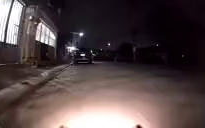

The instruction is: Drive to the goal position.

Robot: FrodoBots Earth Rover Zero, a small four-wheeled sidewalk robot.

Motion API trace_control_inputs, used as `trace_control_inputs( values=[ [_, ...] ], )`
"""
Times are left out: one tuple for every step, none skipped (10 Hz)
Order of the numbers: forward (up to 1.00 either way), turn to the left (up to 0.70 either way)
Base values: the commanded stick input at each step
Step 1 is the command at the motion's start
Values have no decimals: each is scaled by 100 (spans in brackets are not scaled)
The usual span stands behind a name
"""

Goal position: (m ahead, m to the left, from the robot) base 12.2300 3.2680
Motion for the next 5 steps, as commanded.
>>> trace_control_inputs(
  values=[
    [70, 0],
    [70, 0],
    [70, 0],
    [70, 0],
    [70, 0]
  ],
)
